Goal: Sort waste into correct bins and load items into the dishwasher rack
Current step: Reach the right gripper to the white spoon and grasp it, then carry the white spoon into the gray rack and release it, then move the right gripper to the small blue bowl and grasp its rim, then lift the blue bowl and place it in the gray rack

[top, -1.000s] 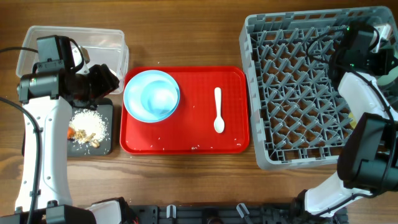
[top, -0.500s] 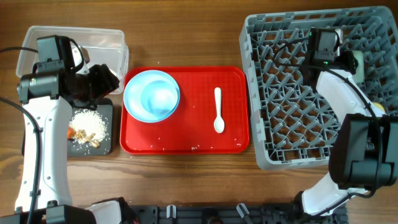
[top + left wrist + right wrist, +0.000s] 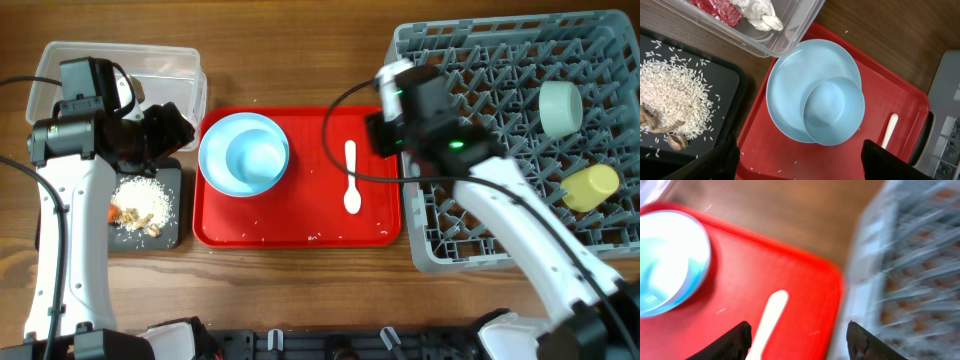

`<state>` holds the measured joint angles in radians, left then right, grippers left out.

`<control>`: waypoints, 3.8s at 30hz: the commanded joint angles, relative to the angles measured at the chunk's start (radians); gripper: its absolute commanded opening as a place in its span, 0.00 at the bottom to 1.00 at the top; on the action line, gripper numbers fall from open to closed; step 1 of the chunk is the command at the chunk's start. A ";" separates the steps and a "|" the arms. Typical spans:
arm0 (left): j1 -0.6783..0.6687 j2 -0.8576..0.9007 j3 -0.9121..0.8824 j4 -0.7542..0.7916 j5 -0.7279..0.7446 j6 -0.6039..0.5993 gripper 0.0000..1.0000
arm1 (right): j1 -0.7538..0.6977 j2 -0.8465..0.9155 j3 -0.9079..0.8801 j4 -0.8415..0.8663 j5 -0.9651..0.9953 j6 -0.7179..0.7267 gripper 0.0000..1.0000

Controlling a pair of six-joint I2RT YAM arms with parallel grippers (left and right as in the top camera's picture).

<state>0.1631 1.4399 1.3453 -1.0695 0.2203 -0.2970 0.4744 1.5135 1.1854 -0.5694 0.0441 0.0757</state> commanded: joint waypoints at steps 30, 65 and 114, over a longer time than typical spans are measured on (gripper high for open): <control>-0.002 0.006 -0.001 0.002 -0.009 0.005 0.80 | 0.097 0.397 0.013 -0.090 -0.023 0.393 0.12; -0.002 0.006 -0.001 -0.003 -0.078 0.006 0.92 | -0.109 -0.042 0.080 -0.006 -0.134 0.113 0.45; -0.002 0.006 -0.001 -0.045 -0.162 0.002 0.95 | 0.106 0.305 0.154 0.057 0.084 0.154 0.04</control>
<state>0.1631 1.4403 1.3453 -1.1126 0.0719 -0.2970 0.5816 1.9079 1.3361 -0.4973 0.1020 0.3069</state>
